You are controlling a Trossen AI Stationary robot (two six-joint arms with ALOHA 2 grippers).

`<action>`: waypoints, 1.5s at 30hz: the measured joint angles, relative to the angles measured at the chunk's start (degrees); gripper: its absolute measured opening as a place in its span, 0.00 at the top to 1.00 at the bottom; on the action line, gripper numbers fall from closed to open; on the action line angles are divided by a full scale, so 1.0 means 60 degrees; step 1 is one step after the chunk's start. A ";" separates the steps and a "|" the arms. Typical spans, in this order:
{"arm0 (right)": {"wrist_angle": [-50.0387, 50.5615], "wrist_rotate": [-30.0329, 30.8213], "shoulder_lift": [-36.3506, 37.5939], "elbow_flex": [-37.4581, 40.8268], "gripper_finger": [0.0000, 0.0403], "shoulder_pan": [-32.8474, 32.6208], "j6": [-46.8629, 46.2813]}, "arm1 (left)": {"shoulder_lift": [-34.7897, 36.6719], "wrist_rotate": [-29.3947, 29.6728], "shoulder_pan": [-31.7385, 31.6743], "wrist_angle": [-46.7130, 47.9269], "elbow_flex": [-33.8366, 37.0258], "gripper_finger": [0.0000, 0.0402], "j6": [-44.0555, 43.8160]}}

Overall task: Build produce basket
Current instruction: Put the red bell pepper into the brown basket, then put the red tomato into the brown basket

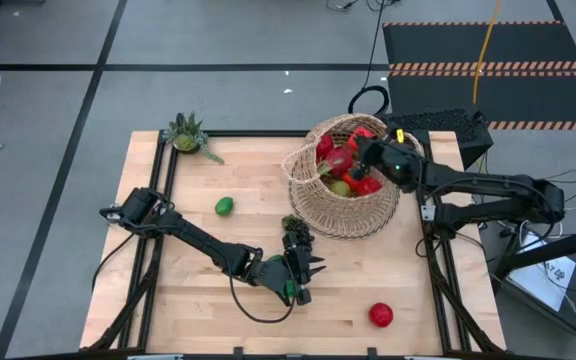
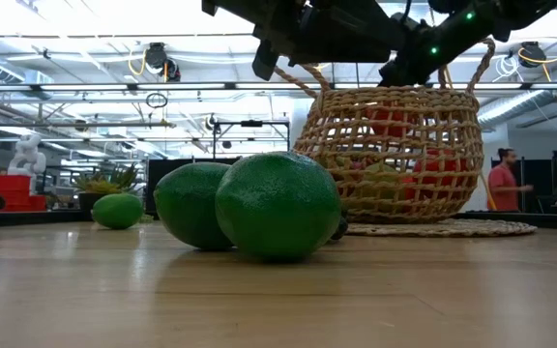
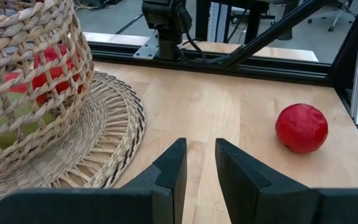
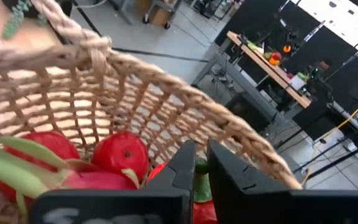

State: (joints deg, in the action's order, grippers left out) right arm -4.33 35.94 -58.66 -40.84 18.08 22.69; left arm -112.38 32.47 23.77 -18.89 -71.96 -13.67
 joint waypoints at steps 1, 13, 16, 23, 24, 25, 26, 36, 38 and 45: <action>0.0044 0.0000 -0.0040 0.0000 0.95 0.0026 -0.0073 | 0.0000 0.0000 0.0000 0.0013 0.0000 0.78 0.0000; 0.0271 0.0319 -0.0213 0.0004 0.92 0.0129 -0.0203 | 0.0000 0.0000 0.0000 0.0127 0.0000 0.78 -0.0004; 0.0271 0.0536 -0.0210 0.0004 0.88 0.0128 -0.0254 | 0.0000 0.0000 0.0000 0.0127 0.0000 0.78 -0.0006; 0.0439 0.0542 -0.0202 0.0004 0.71 0.0126 -0.0421 | 0.0000 0.0000 0.0000 0.0127 0.0000 0.78 -0.0011; 0.0439 0.0543 -0.0202 0.0004 0.68 0.0105 -0.0481 | 0.0000 0.0000 0.0000 0.0125 0.0000 0.78 -0.0015; 0.0455 0.0543 -0.0172 0.0004 0.66 0.0067 -0.0602 | 0.0000 0.0000 0.0000 0.0124 0.0002 0.78 -0.0015; 0.0477 0.0543 -0.0125 0.0007 0.64 0.0008 -0.0734 | 0.0000 0.0000 0.0000 0.0127 0.0001 0.78 -0.0016; 0.0662 0.0517 0.1286 0.0007 0.55 -0.1828 -0.0931 | 0.0000 0.0000 0.0000 0.0140 0.0000 0.78 -0.0018; 0.0907 0.0505 0.1623 0.0007 0.55 -0.2353 -0.1084 | 0.0000 0.0000 0.0000 0.0138 0.0000 0.78 -0.0015; 0.2391 -0.0244 0.2563 0.0011 0.56 -0.4419 -0.2189 | 0.0000 0.0000 0.0021 0.0145 0.0002 0.78 -0.0036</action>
State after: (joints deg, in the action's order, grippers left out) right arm 10.02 34.48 -43.29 -40.77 -8.44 9.56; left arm -112.38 32.47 23.90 -18.02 -71.95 -13.89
